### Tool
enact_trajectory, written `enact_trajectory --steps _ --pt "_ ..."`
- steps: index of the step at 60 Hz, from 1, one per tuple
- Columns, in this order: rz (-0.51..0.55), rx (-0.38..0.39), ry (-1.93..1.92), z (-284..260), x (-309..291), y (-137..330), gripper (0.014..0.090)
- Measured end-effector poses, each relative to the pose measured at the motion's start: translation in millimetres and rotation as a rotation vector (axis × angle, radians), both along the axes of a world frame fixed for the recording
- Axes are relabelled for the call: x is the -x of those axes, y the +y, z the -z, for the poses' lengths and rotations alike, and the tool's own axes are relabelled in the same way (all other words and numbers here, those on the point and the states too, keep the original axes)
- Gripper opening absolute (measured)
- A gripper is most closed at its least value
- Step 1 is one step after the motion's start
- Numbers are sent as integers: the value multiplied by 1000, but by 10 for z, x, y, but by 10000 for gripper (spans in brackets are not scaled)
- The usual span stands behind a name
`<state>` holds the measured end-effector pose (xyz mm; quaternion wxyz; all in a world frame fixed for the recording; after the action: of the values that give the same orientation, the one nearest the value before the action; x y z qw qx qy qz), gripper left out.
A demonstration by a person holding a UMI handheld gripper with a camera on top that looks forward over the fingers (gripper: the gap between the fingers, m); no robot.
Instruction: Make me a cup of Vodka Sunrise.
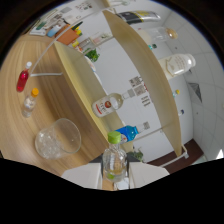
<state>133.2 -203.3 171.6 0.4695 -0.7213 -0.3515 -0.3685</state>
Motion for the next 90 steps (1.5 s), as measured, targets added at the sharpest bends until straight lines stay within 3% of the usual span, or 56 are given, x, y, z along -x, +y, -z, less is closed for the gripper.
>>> enact_trajectory --steps 25,40,50,64,75,90 --pt "-314 74 -915 -12 223 149 350" --pt "-335 66 -933 -68 269 176 350" --pt "-297 -15 -651 -288 302 130 355" --pt "-194 -175 265 -778 318 -58 356" --pt "-73 -177 832 -540 129 -37 357" --pt "65 -41 1055 546 -97 122 354"
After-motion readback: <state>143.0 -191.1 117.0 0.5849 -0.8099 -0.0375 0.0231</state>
